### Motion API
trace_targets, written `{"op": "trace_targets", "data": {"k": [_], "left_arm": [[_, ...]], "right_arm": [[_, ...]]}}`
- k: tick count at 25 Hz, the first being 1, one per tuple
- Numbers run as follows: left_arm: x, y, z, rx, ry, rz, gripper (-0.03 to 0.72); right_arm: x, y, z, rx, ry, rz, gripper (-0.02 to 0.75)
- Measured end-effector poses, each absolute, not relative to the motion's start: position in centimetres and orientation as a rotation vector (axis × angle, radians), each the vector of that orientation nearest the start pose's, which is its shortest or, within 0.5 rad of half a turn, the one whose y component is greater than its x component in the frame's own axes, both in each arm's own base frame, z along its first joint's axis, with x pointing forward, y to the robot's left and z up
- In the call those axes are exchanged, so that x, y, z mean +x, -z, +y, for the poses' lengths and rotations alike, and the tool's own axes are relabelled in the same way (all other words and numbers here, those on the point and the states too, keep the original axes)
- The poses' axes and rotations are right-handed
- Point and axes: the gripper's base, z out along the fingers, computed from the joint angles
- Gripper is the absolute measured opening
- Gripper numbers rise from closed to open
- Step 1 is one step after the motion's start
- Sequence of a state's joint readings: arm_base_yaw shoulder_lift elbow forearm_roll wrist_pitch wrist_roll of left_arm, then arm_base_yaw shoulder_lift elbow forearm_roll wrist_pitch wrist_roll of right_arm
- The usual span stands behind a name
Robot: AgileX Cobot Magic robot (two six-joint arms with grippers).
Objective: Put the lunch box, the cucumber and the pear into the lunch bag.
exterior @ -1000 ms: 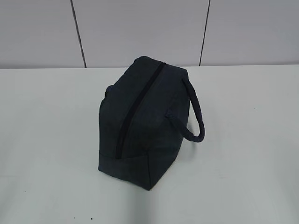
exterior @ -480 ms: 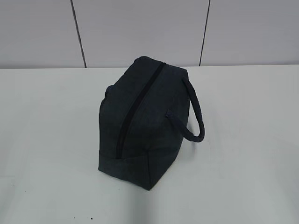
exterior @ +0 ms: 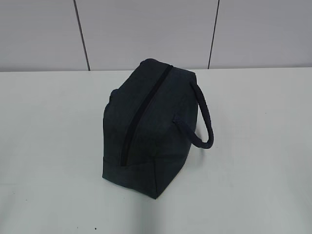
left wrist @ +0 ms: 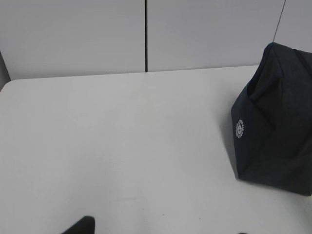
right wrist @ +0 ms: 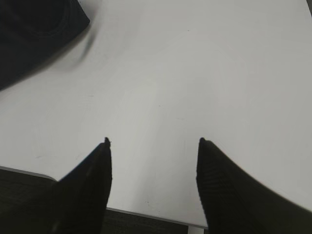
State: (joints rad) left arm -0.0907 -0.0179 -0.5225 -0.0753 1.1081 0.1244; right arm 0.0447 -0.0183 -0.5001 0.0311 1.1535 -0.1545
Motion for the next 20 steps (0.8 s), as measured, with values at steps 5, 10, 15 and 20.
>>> {"op": "trace_targets", "data": {"k": [5, 10, 15, 20], "left_arm": [[-1.3, -27.96, -0.5, 0.227, 0.069, 2.037, 0.498], [-1.3, -27.96, -0.5, 0.227, 0.069, 2.037, 0.498], [-1.3, -27.96, -0.5, 0.227, 0.069, 2.037, 0.498], [-1.3, -27.96, -0.5, 0.227, 0.069, 2.037, 0.498]], "right_arm": [[-1.19, -26.98, 0.21, -0.214, 0.028, 2.108, 0.438], [-1.19, -26.98, 0.21, -0.214, 0.028, 2.108, 0.438], [-1.19, -26.98, 0.21, -0.214, 0.028, 2.108, 0.438], [-1.19, -26.98, 0.21, -0.214, 0.028, 2.108, 0.438]]}}
